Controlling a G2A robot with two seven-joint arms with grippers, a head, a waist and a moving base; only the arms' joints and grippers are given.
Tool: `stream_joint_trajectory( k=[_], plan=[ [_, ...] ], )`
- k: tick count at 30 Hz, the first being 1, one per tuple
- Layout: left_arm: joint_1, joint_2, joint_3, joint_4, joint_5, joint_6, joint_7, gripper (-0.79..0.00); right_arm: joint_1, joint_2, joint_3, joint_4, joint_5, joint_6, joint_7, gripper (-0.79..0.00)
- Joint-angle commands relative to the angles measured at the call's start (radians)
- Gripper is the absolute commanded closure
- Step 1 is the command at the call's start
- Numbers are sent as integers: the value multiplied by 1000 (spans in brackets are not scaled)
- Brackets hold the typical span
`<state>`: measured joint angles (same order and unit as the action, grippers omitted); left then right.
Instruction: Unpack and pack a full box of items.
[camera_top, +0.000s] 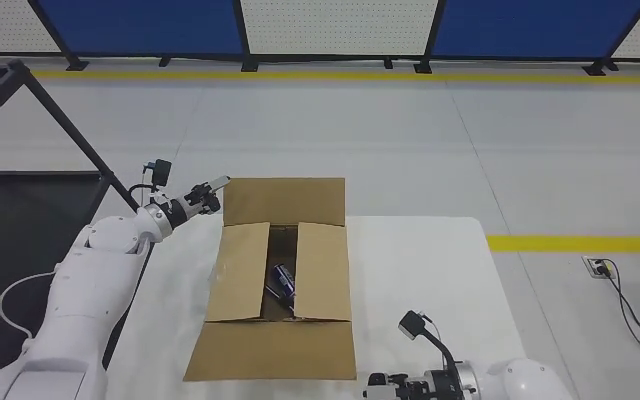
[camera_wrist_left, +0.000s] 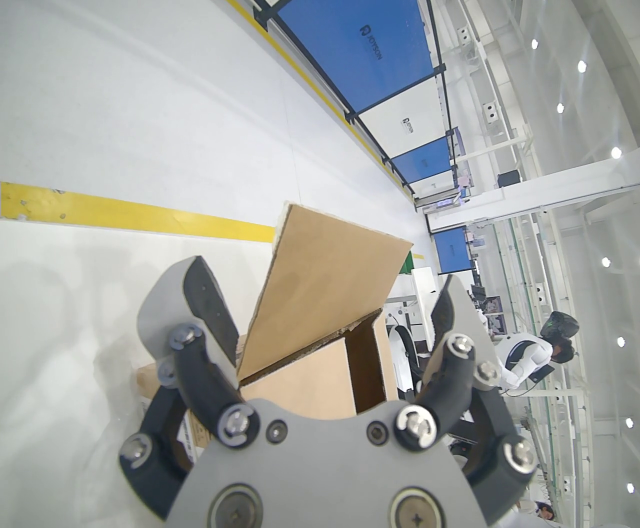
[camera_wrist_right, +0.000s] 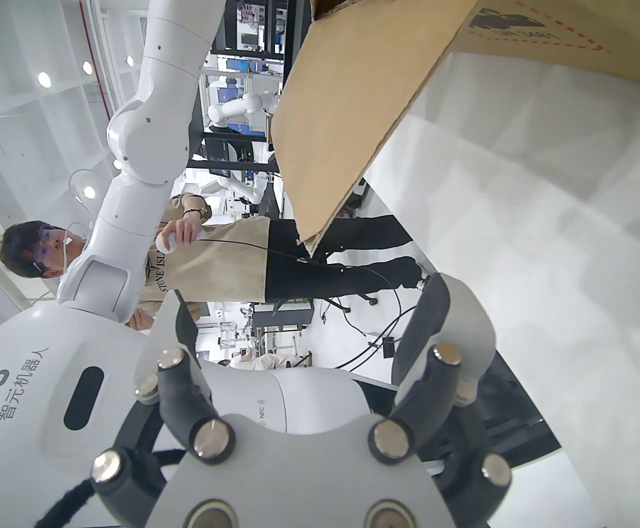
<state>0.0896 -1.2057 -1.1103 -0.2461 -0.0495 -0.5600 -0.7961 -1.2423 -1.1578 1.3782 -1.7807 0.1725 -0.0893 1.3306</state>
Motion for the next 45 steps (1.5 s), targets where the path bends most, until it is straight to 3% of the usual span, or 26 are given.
stream_joint_trajectory(
  k=[1,13,18,24,32,38,45],
  plan=[
    [1,-10,-4,2,-30,20,25,-785,13,-2,-36,-25,-7,-1,10,-785],
    [1,-10,-4,2,-30,20,25,-785,13,-2,-36,-25,-7,-1,10,-785],
    [36,1,-1,-69,12,64,91,-785,1,2,-36,-43,-10,-16,-37,-785],
    [57,10,3,-115,50,105,102,-785,-34,16,8,-51,27,-29,-14,-785],
    [50,-15,23,-102,37,125,85,-785,-98,34,59,-81,46,-47,-11,-785],
    [28,-35,36,-74,26,108,73,-785,-131,45,84,-103,55,-54,-14,-785],
    [25,-36,25,-66,-1,25,23,-785,-123,55,60,-103,52,-32,18,-785]
  ],
)
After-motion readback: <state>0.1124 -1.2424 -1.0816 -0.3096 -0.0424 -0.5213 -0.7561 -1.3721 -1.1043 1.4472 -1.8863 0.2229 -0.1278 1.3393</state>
